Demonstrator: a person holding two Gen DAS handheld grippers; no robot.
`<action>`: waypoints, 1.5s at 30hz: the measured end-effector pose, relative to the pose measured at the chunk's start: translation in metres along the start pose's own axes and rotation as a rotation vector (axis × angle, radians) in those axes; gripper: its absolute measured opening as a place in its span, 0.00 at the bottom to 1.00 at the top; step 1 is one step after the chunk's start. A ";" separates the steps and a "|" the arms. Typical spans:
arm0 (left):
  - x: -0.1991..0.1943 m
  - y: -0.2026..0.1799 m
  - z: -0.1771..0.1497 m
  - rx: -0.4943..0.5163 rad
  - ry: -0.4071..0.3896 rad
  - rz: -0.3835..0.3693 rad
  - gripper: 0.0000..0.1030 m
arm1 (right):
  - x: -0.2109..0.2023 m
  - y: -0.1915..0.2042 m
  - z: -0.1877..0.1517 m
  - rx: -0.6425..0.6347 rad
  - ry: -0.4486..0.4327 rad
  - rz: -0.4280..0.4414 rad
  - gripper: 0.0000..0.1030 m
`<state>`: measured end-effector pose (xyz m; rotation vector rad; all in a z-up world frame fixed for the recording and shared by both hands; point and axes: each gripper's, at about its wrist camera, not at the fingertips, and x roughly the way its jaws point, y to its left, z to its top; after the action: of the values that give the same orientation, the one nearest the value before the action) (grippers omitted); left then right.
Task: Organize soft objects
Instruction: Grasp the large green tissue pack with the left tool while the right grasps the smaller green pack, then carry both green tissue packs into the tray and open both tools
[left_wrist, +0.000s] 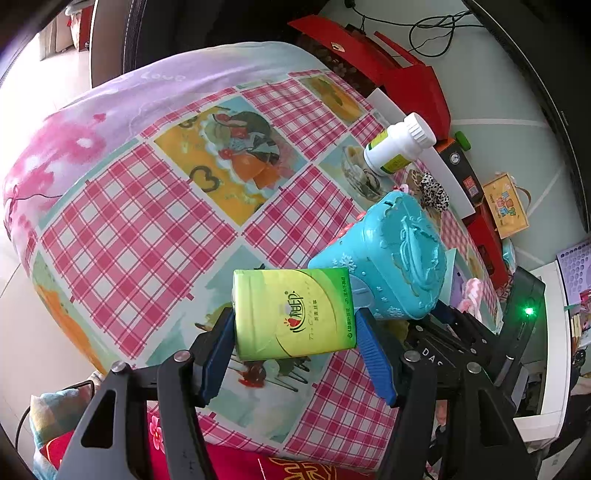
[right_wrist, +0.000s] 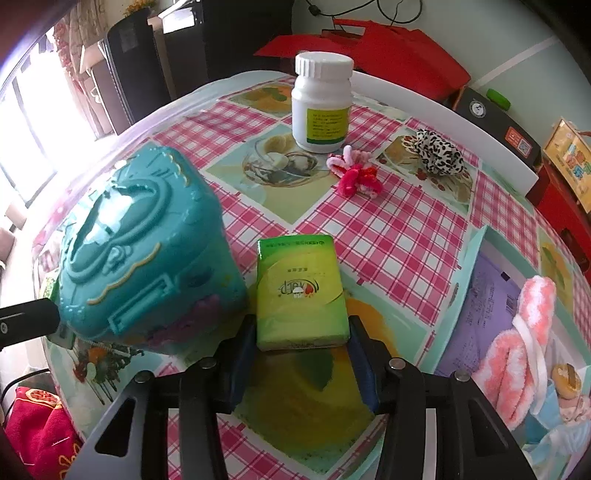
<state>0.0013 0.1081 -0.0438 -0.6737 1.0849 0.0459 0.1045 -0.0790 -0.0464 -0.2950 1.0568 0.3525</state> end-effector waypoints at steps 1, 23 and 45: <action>-0.002 0.000 0.000 -0.001 -0.005 -0.002 0.64 | -0.003 -0.001 0.000 0.005 -0.006 0.000 0.49; -0.075 -0.086 0.022 0.161 -0.209 -0.071 0.64 | -0.113 -0.057 -0.015 0.194 -0.292 -0.029 0.48; -0.001 -0.260 -0.013 0.543 -0.063 -0.139 0.64 | -0.206 -0.181 -0.098 0.545 -0.390 -0.353 0.49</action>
<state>0.0824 -0.1064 0.0785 -0.2531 0.9307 -0.3346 0.0115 -0.3113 0.1030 0.0801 0.6630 -0.1962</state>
